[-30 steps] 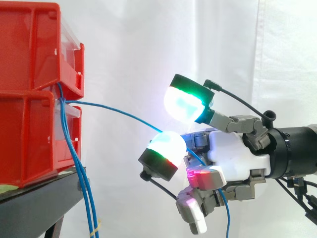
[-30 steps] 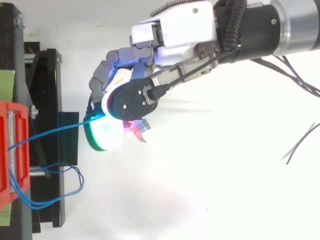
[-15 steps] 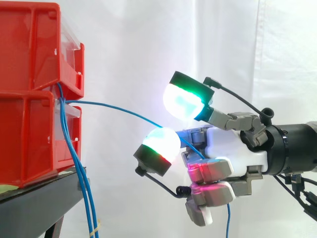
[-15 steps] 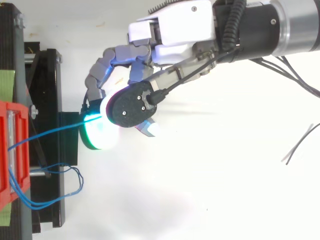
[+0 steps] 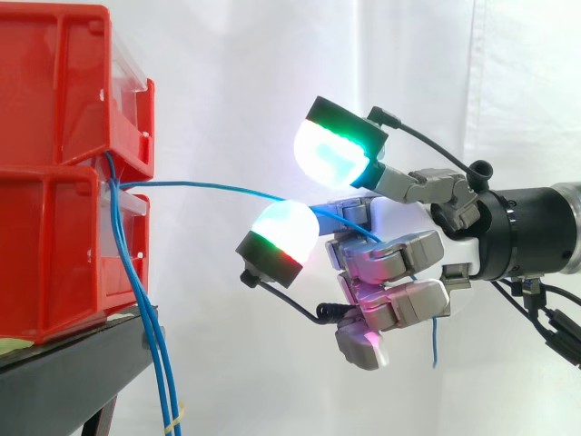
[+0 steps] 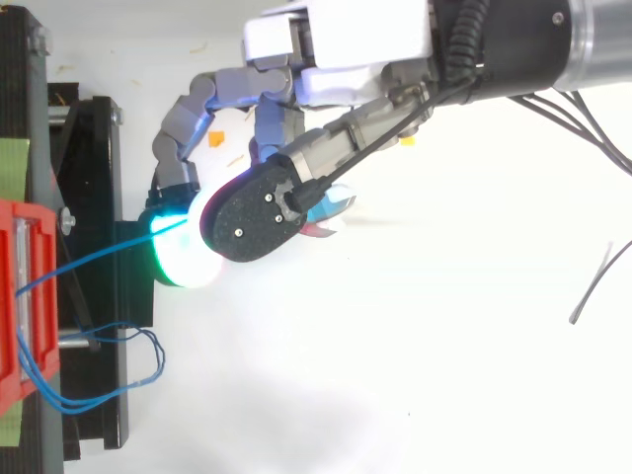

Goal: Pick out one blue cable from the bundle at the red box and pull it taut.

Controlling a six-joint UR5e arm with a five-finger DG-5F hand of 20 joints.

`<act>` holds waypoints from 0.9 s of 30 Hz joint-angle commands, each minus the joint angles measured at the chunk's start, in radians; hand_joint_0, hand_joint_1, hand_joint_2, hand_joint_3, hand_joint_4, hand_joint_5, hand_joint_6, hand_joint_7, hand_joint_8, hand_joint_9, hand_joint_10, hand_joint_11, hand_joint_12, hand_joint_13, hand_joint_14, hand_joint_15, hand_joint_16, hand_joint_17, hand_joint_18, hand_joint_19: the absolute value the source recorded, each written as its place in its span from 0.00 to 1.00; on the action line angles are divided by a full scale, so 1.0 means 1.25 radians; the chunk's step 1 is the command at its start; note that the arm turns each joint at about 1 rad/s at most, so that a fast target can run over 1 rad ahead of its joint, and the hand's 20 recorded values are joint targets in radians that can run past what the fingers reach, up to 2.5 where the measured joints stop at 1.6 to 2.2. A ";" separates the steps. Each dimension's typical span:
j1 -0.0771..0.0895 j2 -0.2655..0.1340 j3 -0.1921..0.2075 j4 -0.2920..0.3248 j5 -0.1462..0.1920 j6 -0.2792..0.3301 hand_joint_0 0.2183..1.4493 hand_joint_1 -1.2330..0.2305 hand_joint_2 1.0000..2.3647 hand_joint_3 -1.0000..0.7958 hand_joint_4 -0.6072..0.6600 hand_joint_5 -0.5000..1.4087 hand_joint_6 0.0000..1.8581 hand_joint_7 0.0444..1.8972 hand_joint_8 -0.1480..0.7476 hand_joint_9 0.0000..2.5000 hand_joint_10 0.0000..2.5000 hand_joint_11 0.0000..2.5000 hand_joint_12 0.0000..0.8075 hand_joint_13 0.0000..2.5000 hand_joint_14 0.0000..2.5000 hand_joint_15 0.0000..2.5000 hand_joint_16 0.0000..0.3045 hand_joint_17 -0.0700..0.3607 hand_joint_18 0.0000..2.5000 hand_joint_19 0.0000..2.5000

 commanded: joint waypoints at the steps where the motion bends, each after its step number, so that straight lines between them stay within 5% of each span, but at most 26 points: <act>1: 0.001 0.000 0.002 -0.005 0.001 -0.009 0.24 0.52 0.00 0.28 0.50 0.17 0.45 0.37 0.41 0.56 0.25 0.65 0.45 0.57 0.00 0.59 0.18 0.46 0.37 0.32; 2: 0.001 0.000 0.002 -0.005 0.001 -0.009 0.24 0.52 0.00 0.28 0.50 0.17 0.45 0.37 0.41 0.55 0.34 0.62 0.44 0.58 0.00 0.60 0.18 0.46 0.37 0.33; 7: 0.000 -0.001 0.002 -0.009 0.020 -0.009 0.24 0.52 0.00 0.28 0.48 0.17 0.46 0.37 0.39 0.54 0.46 0.58 0.43 0.59 0.02 0.62 0.18 0.46 0.37 0.34; 22: -0.006 0.000 -0.029 -0.003 0.036 -0.004 0.32 0.59 0.01 0.36 0.45 0.17 0.47 0.37 0.38 0.55 0.65 0.53 0.39 0.58 0.20 0.58 0.17 0.44 0.37 0.37; 27: -0.005 0.000 -0.029 -0.003 0.037 0.001 0.32 0.58 0.01 0.41 0.46 0.18 0.47 0.38 0.38 0.56 0.64 0.55 0.39 0.58 0.21 0.57 0.18 0.44 0.37 0.37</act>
